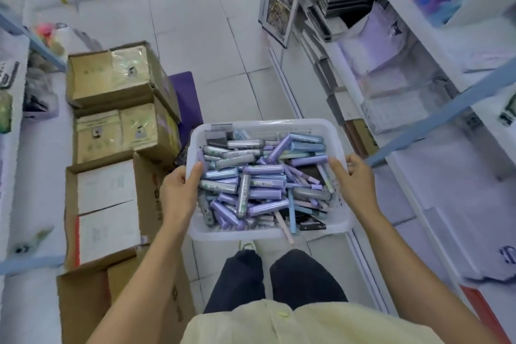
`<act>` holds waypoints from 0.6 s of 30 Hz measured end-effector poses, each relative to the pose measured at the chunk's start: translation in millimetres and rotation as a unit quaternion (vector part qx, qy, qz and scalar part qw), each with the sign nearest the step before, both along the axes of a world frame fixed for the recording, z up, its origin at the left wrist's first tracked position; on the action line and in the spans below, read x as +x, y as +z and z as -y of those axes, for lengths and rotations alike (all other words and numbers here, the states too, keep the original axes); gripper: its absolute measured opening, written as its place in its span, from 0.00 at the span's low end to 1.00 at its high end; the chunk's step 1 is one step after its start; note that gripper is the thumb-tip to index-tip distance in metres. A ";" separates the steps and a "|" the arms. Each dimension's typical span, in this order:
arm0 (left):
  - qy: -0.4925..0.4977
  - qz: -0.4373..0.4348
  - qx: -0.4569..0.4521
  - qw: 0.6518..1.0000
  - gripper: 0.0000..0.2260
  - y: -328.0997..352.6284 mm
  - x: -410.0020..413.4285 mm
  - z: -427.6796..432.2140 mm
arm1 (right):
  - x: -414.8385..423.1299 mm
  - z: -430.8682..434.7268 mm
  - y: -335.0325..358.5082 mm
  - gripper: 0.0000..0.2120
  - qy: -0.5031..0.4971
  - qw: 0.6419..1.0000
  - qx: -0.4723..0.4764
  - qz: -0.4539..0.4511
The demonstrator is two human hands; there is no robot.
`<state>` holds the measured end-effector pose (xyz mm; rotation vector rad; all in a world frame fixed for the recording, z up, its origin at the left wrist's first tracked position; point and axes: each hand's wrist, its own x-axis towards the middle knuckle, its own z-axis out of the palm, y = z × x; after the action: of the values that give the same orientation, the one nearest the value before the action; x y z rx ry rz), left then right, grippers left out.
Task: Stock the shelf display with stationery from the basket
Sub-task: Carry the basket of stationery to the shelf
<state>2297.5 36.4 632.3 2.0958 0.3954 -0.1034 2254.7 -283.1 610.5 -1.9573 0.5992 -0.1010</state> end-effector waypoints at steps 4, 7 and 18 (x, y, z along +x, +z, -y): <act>-0.022 0.001 0.005 1.000 0.22 6.0 96.4 15.4 | 78.7 10.2 4.2 0.18 -0.019 1.000 -0.004 0.009; -0.045 -0.003 0.006 0.999 0.23 3.9 163.3 34.3 | 137.8 27.6 3.6 0.19 -0.035 0.999 -0.013 0.005; -0.084 0.004 -0.013 0.996 0.26 -5.7 367.6 107.9 | 324.0 99.0 -3.6 0.17 -0.065 0.998 -0.023 -0.011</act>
<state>2665.1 -71.4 626.6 2.1014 0.2116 -0.1979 2578.7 -382.1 607.0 -1.9651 0.7446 -0.1763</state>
